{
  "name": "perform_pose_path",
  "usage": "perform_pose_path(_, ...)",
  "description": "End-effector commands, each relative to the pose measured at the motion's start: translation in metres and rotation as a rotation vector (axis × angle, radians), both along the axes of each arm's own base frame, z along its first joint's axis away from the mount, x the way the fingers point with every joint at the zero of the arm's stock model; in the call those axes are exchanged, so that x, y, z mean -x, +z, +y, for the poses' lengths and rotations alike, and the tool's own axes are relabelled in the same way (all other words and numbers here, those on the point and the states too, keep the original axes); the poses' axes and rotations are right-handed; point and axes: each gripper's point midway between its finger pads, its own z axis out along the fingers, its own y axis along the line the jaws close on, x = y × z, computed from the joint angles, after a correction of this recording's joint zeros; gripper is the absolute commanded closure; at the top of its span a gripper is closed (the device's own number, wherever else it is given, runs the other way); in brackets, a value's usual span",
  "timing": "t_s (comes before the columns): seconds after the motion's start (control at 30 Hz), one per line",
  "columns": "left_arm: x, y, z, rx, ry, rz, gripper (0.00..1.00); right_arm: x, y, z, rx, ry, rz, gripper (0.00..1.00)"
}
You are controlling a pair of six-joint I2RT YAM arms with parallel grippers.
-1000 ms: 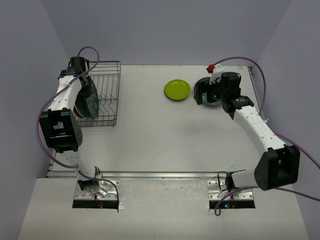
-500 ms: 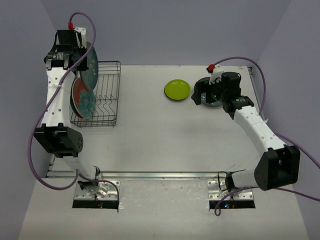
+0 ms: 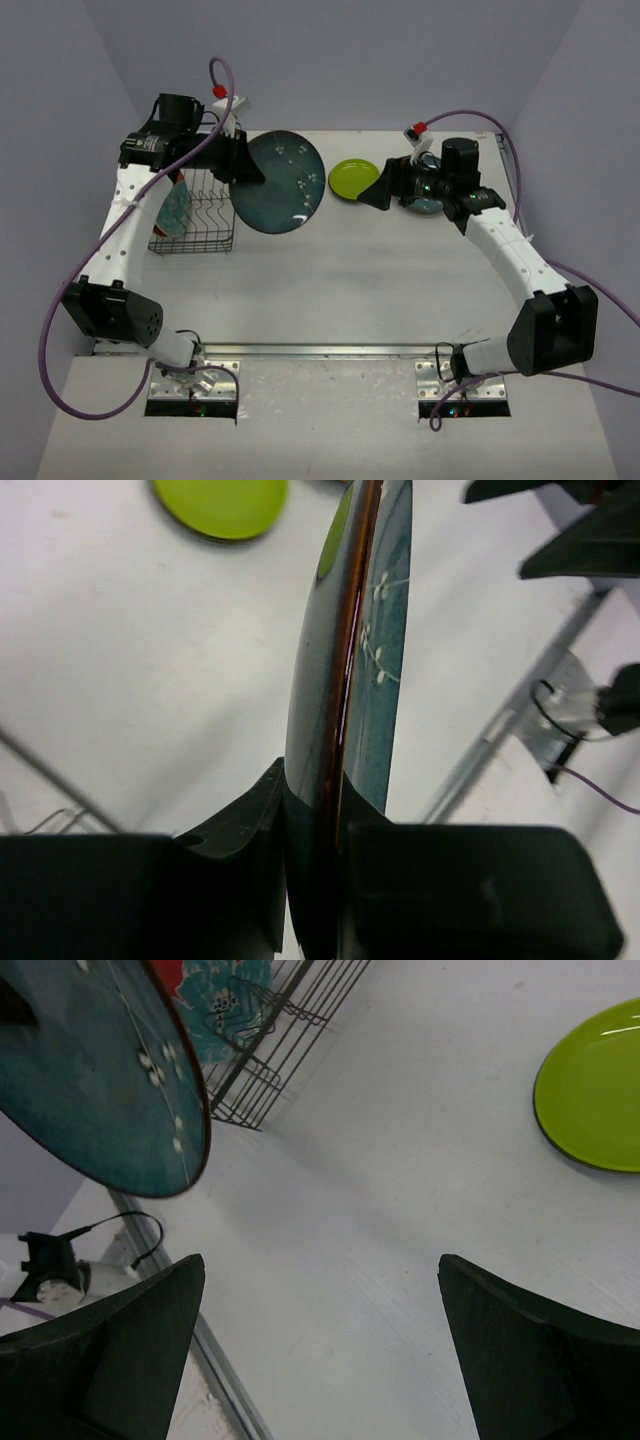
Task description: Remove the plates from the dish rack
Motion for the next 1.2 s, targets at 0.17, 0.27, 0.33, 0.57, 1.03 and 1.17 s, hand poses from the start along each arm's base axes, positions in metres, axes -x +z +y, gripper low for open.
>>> perform_pose_path(0.17,0.027,0.036,-0.042,0.262,-0.242,-0.049,1.00,0.022,0.017,0.057,-0.099,0.198,0.019,0.03)
perform_pose_path(0.27,0.029,0.034,-0.045,0.275,-0.260,-0.032,1.00,0.029,0.017,0.072,-0.109,0.254,0.036,0.06)
perform_pose_path(0.33,0.030,0.031,-0.047,0.278,-0.266,-0.025,1.00,0.031,0.015,0.081,-0.112,0.277,0.046,0.10)
perform_pose_path(0.57,0.029,0.026,-0.050,0.283,-0.276,-0.011,1.00,0.034,0.015,0.102,-0.159,0.319,0.116,0.37)
perform_pose_path(1.03,0.027,0.026,-0.053,0.312,-0.269,0.011,0.93,0.031,0.030,0.111,-0.279,0.302,0.224,1.00)
perform_pose_path(1.17,0.021,0.021,-0.049,0.285,-0.220,0.019,0.59,0.031,0.034,0.101,-0.317,0.286,0.242,1.00)
